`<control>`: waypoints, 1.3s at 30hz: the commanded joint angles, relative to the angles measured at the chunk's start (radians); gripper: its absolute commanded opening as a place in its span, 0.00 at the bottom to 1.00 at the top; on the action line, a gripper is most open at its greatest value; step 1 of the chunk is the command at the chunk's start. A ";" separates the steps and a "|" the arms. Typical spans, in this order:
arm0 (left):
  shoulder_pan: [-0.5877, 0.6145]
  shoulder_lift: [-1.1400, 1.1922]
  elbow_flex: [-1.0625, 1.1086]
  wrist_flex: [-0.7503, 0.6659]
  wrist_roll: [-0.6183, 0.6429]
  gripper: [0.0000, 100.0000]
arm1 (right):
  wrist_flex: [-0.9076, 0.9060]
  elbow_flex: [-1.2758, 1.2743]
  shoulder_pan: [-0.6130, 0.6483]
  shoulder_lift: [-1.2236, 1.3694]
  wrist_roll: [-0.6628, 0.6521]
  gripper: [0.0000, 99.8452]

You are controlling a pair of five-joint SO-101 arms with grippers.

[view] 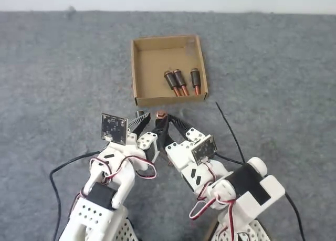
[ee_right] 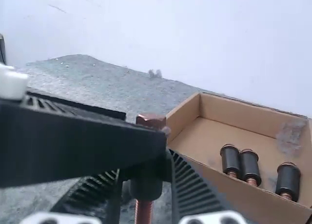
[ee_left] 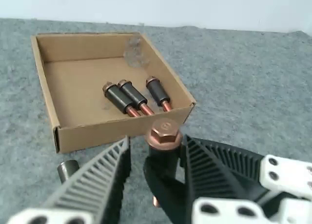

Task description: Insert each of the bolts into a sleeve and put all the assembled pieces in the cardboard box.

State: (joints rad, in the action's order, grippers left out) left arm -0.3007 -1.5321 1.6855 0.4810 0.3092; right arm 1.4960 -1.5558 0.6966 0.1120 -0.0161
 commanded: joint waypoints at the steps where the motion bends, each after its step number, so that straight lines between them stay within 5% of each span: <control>1: -0.002 -0.012 -0.082 -0.021 0.068 0.16 | -0.004 0.044 -0.015 -0.013 0.002 0.01; 6: 0.031 -0.012 -0.162 -0.021 0.120 0.16 | -0.005 0.044 -0.013 -0.012 0.002 0.01; 17: 0.341 -0.012 -0.171 -0.020 0.140 0.14 | -0.005 0.038 -0.016 -0.015 0.002 0.01; 22: 0.419 -0.012 -0.125 -0.021 0.138 0.01 | -0.007 0.035 -0.016 -0.015 0.002 0.01; 33: 0.509 -0.011 0.007 0.046 0.135 0.01 | 0.001 0.029 -0.059 -0.018 0.000 0.01; 39: 0.508 -0.011 0.007 0.272 -0.086 0.01 | -0.007 0.064 -0.071 -0.065 0.000 0.01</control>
State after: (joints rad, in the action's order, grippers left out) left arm 0.2041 -1.5321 1.7008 0.6099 0.3890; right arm 1.4945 -1.5558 0.6506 0.1120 -0.0161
